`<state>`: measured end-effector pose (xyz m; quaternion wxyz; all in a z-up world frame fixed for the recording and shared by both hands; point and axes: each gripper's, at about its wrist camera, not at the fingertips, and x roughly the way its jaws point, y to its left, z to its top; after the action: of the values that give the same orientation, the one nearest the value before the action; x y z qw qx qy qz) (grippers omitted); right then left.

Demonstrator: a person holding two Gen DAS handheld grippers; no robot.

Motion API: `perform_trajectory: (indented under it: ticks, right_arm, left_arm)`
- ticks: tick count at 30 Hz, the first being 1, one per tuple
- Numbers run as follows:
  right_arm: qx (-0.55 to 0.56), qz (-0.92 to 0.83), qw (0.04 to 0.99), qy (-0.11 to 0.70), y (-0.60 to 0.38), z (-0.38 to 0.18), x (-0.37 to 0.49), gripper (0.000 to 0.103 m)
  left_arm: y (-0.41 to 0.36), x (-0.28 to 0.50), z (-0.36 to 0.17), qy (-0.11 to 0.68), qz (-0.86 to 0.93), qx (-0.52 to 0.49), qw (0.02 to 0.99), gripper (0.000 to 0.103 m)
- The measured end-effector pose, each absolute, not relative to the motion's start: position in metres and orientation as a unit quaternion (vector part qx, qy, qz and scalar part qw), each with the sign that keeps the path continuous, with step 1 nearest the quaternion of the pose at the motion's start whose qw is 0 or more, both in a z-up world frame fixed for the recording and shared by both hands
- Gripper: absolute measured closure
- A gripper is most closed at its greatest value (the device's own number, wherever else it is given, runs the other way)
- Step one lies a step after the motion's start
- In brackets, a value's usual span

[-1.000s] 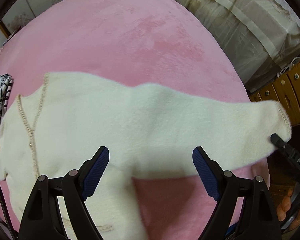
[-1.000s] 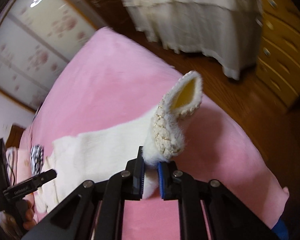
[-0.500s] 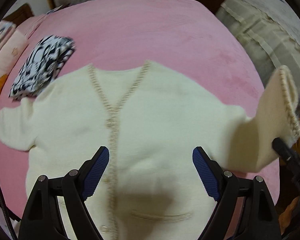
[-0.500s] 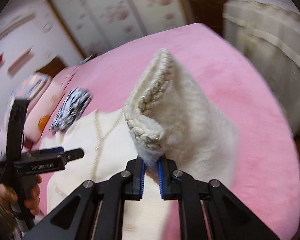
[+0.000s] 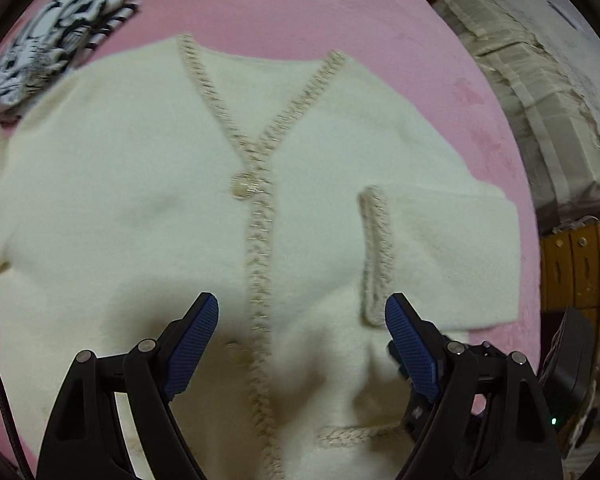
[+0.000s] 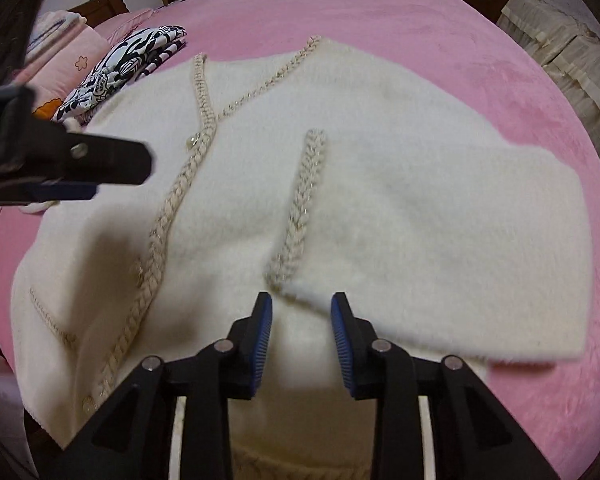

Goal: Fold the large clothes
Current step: 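Grasp the folded sleeve's braided cuff with the left gripper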

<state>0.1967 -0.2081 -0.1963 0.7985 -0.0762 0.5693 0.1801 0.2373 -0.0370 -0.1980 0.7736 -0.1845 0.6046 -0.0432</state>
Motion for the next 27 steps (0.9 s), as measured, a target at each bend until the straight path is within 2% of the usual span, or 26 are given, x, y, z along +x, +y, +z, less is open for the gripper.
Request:
perform_trajectory:
  ticks: [4,6,8,12,21,27]
  right_arm:
    - [-0.043,0.172,0.797,0.578,-0.230,-0.193,0.188,0.069]
    - [-0.028,0.161,0.798,0.581,-0.248,-0.191,0.184,0.069]
    - [-0.013,0.150,0.797,0.585,-0.258,-0.192,0.184,0.069]
    - [0.019,0.136,0.795,0.591,-0.280,-0.194,0.185,0.069]
    - [0.037,0.135,0.794,0.591,-0.302,-0.197,0.183,0.069]
    - [0.045,0.127,0.792,0.596,-0.309,-0.200,0.189,0.069]
  left_arm:
    - [-0.066,0.252,-0.214,0.606,-0.103,-0.205,0.762,0.020]
    - [-0.081,0.261,-0.227,0.612,-0.133,-0.222,0.747,0.033]
    - [-0.091,0.269,-0.243,0.625,-0.149,-0.237,0.729,0.040]
    - [-0.104,0.276,-0.269,0.636,-0.155,-0.265,0.708,0.044]
    - [-0.122,0.287,-0.301,0.641,-0.154,-0.300,0.690,0.046]
    - [-0.143,0.301,-0.295,0.674,-0.136,-0.236,0.687,0.046]
